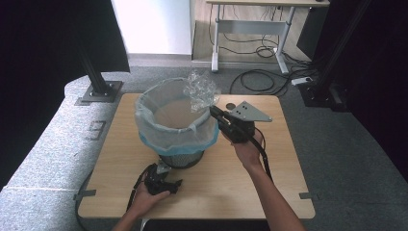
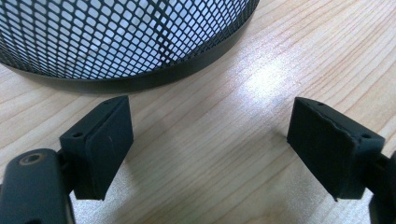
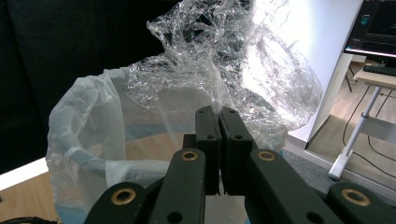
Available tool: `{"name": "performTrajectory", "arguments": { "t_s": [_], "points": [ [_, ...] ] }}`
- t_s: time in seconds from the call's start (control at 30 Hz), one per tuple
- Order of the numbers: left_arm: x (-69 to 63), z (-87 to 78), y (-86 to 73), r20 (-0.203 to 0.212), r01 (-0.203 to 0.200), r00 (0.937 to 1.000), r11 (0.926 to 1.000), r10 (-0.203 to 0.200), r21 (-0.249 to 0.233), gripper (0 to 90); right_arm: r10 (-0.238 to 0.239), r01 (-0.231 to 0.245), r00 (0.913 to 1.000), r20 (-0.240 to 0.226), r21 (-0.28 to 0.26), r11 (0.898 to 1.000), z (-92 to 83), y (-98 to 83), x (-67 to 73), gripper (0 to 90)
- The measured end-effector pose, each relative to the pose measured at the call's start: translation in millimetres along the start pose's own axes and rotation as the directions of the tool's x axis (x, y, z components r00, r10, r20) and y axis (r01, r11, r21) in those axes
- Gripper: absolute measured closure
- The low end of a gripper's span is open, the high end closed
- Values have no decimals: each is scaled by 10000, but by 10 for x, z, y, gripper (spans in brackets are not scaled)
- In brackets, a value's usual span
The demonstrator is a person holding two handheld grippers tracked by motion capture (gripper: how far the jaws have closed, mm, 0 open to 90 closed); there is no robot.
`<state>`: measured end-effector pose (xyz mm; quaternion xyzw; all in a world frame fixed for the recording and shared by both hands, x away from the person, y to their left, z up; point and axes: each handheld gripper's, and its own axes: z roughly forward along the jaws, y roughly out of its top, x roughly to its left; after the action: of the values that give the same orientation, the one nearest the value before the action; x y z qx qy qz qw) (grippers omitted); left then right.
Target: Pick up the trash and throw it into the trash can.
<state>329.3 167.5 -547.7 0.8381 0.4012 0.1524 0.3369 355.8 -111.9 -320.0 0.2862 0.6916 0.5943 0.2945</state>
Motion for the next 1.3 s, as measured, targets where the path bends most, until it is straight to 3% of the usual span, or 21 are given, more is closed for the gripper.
{"name": "performTrajectory", "arguments": {
  "t_s": [1.3],
  "points": [
    [-4, 1, 3, 59, -46, 10000, 10000, 45, 20, 142, -83, 92, 9992, -381, 220, 9997, 452, 88, 231, 867]
  ]
}}
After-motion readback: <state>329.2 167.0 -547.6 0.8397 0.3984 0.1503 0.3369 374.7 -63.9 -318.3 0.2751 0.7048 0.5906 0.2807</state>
